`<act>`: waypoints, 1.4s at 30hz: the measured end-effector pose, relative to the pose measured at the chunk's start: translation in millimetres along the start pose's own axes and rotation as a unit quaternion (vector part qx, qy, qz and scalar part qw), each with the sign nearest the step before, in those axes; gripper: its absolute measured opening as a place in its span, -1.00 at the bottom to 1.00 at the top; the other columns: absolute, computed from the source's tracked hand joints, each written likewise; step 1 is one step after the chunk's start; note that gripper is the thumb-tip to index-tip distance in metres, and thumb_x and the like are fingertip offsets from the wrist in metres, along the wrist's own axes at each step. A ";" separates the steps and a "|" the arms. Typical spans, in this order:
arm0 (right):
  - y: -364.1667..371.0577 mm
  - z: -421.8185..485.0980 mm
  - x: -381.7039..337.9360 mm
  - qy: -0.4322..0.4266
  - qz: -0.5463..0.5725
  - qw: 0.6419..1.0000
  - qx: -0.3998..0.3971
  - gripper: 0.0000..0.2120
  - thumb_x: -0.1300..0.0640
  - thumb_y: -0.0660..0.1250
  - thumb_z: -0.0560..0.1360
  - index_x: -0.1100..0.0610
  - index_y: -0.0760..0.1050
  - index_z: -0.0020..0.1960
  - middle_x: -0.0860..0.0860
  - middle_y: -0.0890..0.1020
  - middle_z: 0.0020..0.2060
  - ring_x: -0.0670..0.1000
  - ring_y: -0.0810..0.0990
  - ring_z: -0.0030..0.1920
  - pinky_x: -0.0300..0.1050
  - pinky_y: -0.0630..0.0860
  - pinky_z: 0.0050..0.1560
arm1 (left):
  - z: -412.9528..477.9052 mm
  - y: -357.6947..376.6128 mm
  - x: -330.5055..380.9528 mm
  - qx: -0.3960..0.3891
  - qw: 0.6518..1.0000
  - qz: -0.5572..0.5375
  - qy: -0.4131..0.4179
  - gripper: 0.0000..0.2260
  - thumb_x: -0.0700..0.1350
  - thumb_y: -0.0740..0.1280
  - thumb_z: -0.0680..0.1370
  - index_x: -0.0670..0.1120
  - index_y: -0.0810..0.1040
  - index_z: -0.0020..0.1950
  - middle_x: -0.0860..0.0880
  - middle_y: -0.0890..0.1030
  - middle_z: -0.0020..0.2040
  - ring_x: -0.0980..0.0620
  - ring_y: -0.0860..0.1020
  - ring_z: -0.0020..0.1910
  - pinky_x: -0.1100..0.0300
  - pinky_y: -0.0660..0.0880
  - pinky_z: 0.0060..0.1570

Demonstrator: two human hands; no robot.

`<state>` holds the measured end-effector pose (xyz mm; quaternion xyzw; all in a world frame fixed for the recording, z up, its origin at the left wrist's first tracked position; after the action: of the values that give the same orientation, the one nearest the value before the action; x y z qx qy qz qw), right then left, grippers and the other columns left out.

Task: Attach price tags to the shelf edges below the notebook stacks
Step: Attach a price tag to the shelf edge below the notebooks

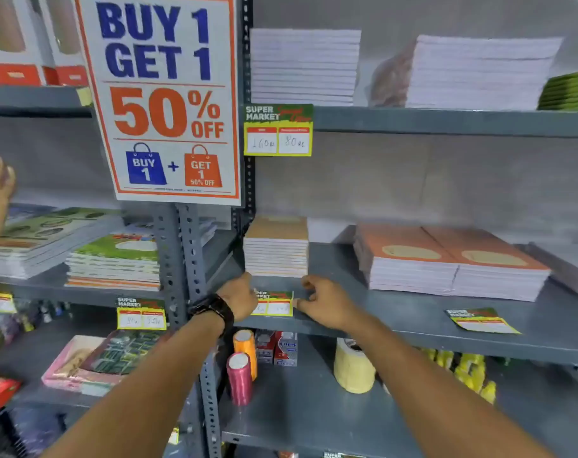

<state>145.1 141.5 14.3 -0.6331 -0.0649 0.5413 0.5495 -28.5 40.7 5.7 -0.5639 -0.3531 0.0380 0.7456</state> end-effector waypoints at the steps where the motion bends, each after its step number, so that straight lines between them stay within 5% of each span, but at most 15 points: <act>1: 5.7 6.4 0.7 0.006 -0.001 1.000 -0.009 -0.58 0.02 0.41 0.44 0.12 0.45 0.25 0.08 0.61 0.13 0.05 0.60 0.00 -0.06 0.53 0.06 | 2.9 2.6 -3.8 -0.006 1.000 0.014 -0.004 -0.66 -0.09 0.12 0.56 -0.06 0.32 0.34 -0.17 0.62 -0.05 -0.09 0.54 -0.23 0.10 0.47 -0.23; 4: 12.3 19.0 -4.9 0.018 -0.021 0.999 -0.030 -0.53 0.03 0.43 0.43 0.10 0.44 0.29 0.07 0.58 0.20 0.06 0.57 0.10 -0.09 0.50 0.10 | 8.5 5.7 -6.2 -0.015 0.998 0.058 0.002 -0.59 -0.08 0.14 0.54 -0.07 0.28 0.39 -0.19 0.57 0.14 -0.18 0.56 -0.03 -0.02 0.55 -0.05; 8: 20.5 34.4 -10.1 0.024 -0.025 0.999 -0.037 -0.49 0.03 0.46 0.37 0.08 0.46 0.29 0.05 0.58 0.20 0.04 0.57 0.10 -0.14 0.47 0.06 | 15.7 6.1 -11.3 -0.017 0.997 0.070 0.015 -0.52 -0.09 0.17 0.50 -0.03 0.25 0.43 -0.13 0.42 0.38 -0.23 0.43 0.29 -0.15 0.42 0.26; 14: 28.4 43.1 -9.0 0.036 -0.011 0.999 -0.023 -0.58 0.07 0.50 0.31 0.08 0.57 0.15 0.01 0.63 0.08 0.02 0.59 0.03 -0.12 0.52 0.05 | 15.7 4.2 -12.6 -0.004 0.998 0.058 0.033 -0.60 -0.14 0.21 0.47 0.05 0.40 0.31 -0.06 0.51 0.27 -0.16 0.46 0.24 -0.09 0.42 0.25; 19: 32.0 45.3 -9.0 0.055 0.058 0.997 -0.015 -0.75 0.20 0.54 0.31 0.12 0.66 -0.02 -0.01 0.66 -0.13 -0.06 0.60 -0.14 -0.16 0.54 -0.04 | 17.2 3.9 -13.5 -0.034 0.998 0.004 0.058 -0.73 0.03 0.35 0.47 0.03 0.58 0.15 -0.07 0.53 0.23 -0.08 0.49 0.20 0.06 0.44 0.23; 26: 28.0 30.7 -23.2 0.061 0.138 0.988 -0.002 -0.91 0.25 0.48 0.38 0.14 0.69 -0.12 0.06 0.72 -0.22 -0.10 0.61 -0.29 -0.22 0.53 -0.25 | 3.3 -9.6 -8.5 -0.032 0.989 -0.128 0.072 -0.85 -0.06 0.46 0.43 0.06 0.49 -0.18 0.06 0.59 -0.18 0.07 0.53 -0.21 0.18 0.45 -0.22; 32: 33.8 -12.0 -29.1 -0.001 0.109 0.994 0.017 -0.92 0.16 0.45 0.44 0.04 0.69 -0.09 -0.06 0.73 -0.23 -0.13 0.63 -0.23 -0.29 0.50 -0.24 | -37.1 -4.8 -16.4 0.009 0.980 -0.168 0.108 -0.90 -0.05 0.48 0.40 0.08 0.57 -0.17 0.05 0.68 -0.20 0.08 0.62 -0.26 0.06 0.59 -0.20; 42: 62.7 -38.3 -18.5 0.052 0.099 0.989 0.099 -0.95 0.18 0.46 0.42 0.05 0.67 -0.16 -0.08 0.72 -0.29 -0.18 0.65 -0.31 -0.38 0.50 -0.35 | -63.3 20.2 -35.5 0.079 0.978 -0.186 0.051 -0.82 -0.08 0.52 0.38 0.06 0.56 -0.13 0.06 0.66 -0.23 0.06 0.63 -0.23 -0.04 0.62 -0.17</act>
<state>134.5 80.7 -29.6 -0.6059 0.0803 0.5632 0.5561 -12.1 -19.7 -36.3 -0.4292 -0.4092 -0.1025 0.7987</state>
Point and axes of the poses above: each hand's wrist, its own z-axis towards the middle knuckle, its own y-axis out of the palm, x = y × z, the point moved 5 cm from there along z, towards the middle knuckle
